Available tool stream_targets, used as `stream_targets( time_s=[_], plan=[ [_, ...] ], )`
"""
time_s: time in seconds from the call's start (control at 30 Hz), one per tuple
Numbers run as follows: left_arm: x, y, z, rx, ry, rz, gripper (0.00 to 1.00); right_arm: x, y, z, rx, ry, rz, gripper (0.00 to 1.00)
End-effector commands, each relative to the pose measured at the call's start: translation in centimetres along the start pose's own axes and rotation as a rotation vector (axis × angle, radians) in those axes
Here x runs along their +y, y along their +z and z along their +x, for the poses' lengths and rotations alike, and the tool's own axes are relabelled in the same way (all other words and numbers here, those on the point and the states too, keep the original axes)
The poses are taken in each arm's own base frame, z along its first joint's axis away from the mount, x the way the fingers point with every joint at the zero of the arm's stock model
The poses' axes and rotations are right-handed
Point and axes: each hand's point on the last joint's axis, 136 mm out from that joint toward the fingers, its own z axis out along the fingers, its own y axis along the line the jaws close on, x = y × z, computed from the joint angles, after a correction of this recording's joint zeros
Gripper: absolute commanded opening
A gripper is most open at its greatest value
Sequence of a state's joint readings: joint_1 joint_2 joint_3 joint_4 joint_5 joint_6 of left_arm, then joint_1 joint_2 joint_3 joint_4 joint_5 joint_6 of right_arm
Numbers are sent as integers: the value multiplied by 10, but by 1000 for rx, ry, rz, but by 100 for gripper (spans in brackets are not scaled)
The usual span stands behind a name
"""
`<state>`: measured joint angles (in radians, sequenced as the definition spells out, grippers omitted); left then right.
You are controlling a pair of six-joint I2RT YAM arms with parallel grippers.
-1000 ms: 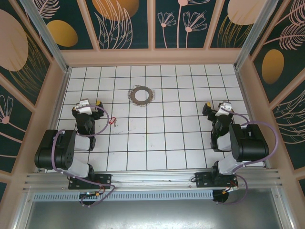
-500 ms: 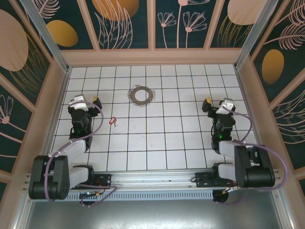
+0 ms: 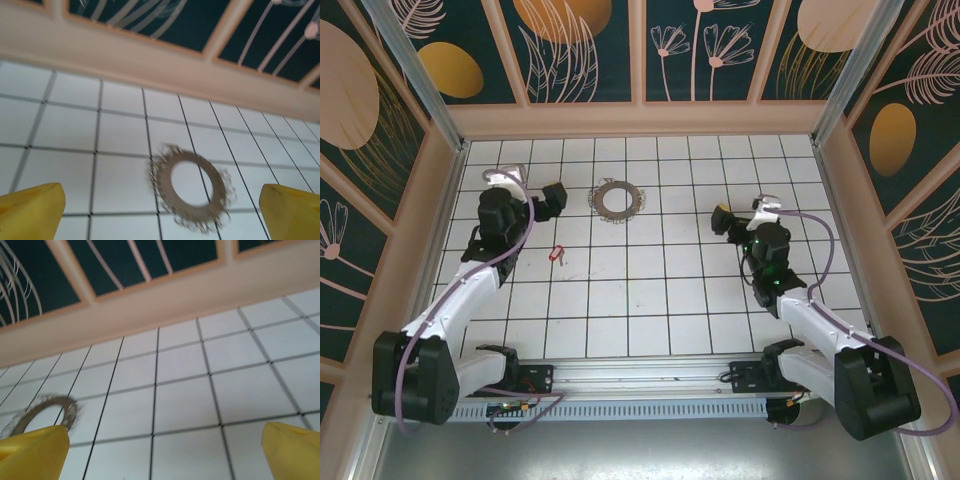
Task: Put the keys on the keyring
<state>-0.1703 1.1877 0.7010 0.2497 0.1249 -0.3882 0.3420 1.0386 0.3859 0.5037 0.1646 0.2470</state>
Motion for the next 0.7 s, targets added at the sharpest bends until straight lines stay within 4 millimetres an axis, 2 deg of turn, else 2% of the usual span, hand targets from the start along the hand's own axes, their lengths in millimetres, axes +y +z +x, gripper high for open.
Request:
stream_targets(
  time_s=[0.0,0.1,0.27,0.33,0.5,0.67],
  plan=[
    [-21,1,29,140,-59,93,99,15,-1,7,66,29,-8,99],
    [-39,-3,23,109,6,108,99,30,0,17,121,2,-30,99],
    [-57,-3,21,114,87,134,99,47,3,32,183,-19,-60,99],
    [-58,1,24,137,112,113,99,51,5,35,195,-20,-67,99],
    [-55,20,47,272,130,33,99,66,13,42,238,-26,-104,99],
    [-61,27,56,319,138,-14,99,84,22,50,294,-33,-168,99]
  ],
)
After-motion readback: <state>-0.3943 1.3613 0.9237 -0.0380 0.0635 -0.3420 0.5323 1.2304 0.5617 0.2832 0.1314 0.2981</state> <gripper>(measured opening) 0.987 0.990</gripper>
